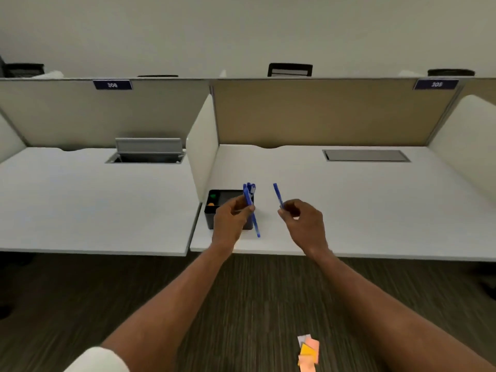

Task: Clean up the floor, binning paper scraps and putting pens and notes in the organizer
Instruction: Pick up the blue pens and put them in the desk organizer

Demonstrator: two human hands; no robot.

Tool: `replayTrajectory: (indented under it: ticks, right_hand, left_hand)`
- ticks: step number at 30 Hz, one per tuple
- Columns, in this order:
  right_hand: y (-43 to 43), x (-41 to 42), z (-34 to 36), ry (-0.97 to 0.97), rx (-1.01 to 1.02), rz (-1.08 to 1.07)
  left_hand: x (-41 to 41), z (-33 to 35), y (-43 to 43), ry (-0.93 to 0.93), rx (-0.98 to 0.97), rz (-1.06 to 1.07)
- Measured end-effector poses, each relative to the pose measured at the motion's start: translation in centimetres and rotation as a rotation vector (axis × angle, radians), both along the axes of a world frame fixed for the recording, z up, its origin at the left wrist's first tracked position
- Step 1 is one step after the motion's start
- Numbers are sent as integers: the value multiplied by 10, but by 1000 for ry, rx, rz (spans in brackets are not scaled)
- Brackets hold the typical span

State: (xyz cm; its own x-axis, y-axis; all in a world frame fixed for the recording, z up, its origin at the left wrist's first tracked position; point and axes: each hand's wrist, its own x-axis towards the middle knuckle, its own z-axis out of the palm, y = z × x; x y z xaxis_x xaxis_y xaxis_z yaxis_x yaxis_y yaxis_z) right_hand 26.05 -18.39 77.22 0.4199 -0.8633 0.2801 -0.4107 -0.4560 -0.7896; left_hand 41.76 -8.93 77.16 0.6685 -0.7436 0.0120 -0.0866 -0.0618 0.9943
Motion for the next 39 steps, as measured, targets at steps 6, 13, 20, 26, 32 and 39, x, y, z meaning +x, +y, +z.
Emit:
replayTrajectory:
  ticks: [6, 13, 20, 26, 32, 39]
  right_hand:
    - [-54, 79, 2, -65, 1, -25]
    - [-107, 151, -43, -18, 57, -79]
    - [-137, 187, -106, 52, 156, -119]
    - [-146, 209, -139, 44, 231, -146]
    - [-156, 219, -165, 151, 247, -143]
    - [-161, 219, -173, 156, 268, -169]
  left_hand:
    - [75, 12, -61, -69, -27, -43]
    - [128, -34, -131, -116, 37, -89]
    - [160, -93, -172, -146, 93, -179]
    - [174, -123, -196, -124, 101, -208]
    - [178, -151, -202, -191, 205, -284]
    - [181, -166, -206, -252, 287, -271]
